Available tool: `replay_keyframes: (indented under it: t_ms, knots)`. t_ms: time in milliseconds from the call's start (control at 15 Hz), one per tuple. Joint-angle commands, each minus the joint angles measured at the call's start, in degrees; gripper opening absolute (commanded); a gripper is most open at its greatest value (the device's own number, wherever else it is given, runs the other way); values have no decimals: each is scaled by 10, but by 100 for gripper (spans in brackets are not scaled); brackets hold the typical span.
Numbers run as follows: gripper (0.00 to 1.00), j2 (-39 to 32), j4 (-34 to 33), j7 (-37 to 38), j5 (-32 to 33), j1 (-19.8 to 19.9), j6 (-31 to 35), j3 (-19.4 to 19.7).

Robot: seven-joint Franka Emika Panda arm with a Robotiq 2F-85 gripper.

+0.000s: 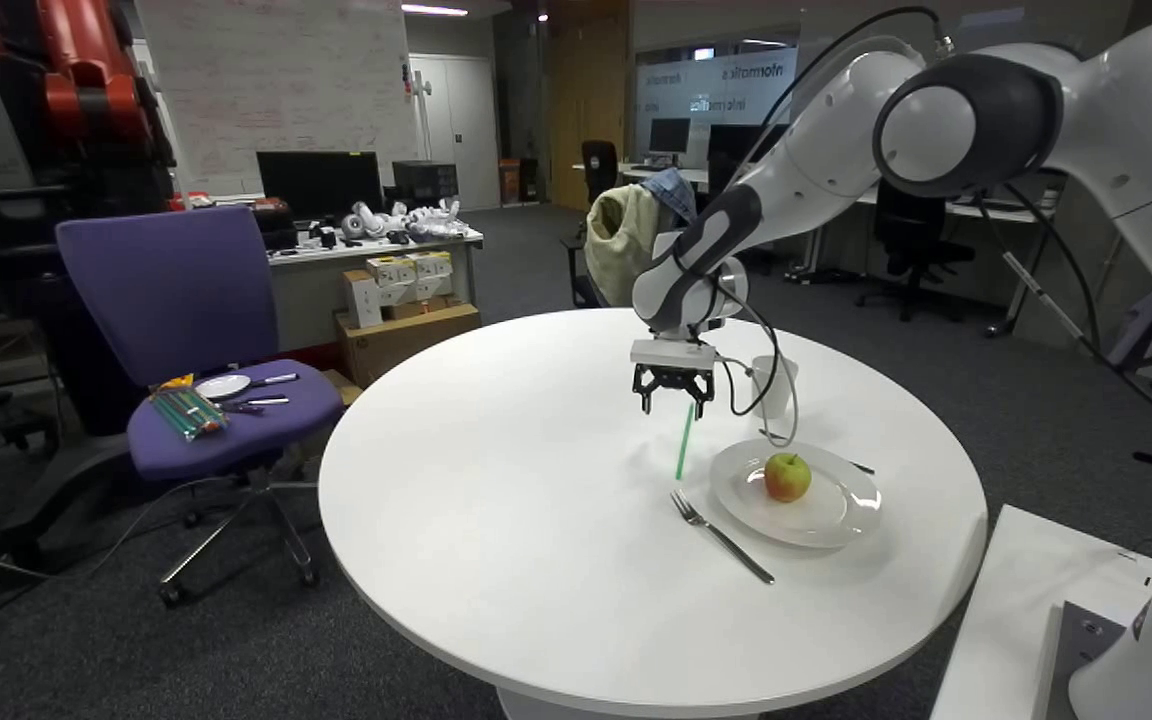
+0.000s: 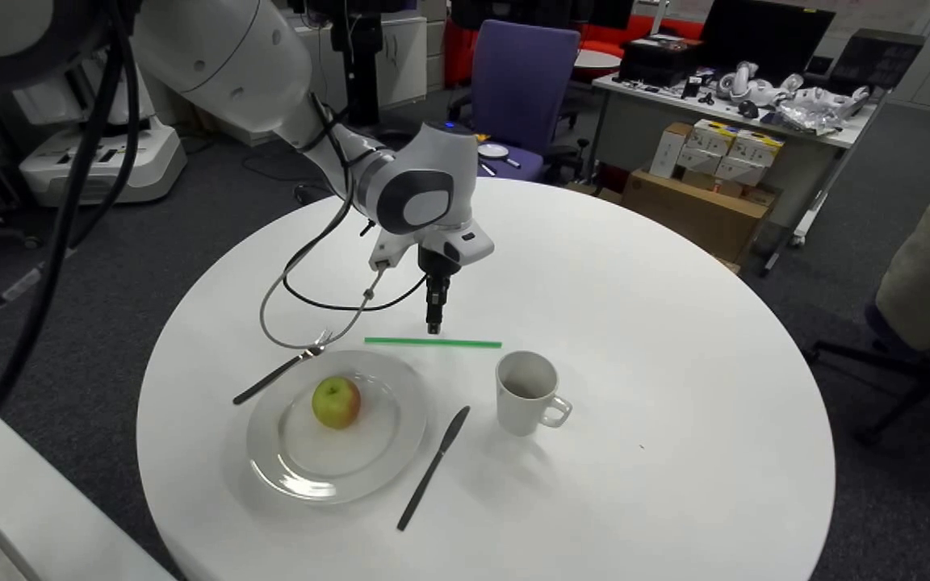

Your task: Put the straw inside the cup

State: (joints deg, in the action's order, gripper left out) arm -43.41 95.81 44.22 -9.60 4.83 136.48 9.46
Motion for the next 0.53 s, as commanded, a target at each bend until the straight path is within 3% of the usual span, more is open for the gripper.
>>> replay_keyframes:
  t_ms: [0,467]
  knots:
    - [100,2,16,-33,-27,14,26,-13]
    - [100,12,52,-82,-78,32,78,-23]
